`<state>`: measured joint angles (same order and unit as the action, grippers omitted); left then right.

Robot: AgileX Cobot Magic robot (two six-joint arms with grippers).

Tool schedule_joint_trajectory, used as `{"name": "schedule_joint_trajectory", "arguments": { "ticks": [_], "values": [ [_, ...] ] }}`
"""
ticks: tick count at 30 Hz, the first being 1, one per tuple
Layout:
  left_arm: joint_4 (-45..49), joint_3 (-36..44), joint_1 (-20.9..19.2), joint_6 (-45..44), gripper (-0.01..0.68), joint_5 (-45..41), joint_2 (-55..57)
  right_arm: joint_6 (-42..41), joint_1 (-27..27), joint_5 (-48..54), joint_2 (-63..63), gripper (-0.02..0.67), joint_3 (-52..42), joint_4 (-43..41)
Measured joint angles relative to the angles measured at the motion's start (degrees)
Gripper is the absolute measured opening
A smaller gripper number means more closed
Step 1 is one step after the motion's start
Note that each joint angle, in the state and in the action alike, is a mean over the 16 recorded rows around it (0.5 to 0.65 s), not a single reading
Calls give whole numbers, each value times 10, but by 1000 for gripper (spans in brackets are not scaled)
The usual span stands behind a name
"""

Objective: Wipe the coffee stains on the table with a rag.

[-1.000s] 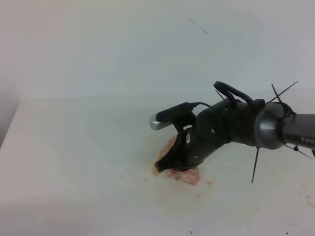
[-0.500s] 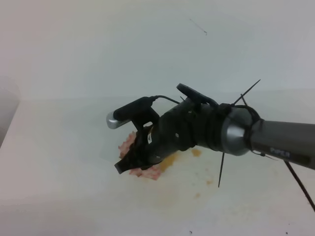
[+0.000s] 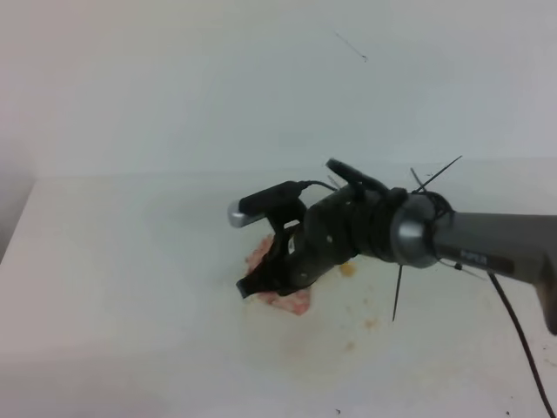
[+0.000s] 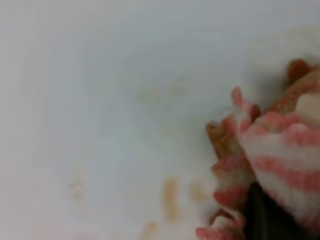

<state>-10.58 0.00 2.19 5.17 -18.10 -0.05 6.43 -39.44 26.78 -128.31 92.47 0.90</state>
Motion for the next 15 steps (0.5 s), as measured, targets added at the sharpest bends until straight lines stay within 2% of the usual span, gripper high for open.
{"name": "schedule_joint_trajectory", "arguments": {
  "ticks": [15],
  "values": [
    [0, 0, 0, 0, -1, 0, 0, 5, 64, 75, -2, 18, 0, -26]
  ]
}}
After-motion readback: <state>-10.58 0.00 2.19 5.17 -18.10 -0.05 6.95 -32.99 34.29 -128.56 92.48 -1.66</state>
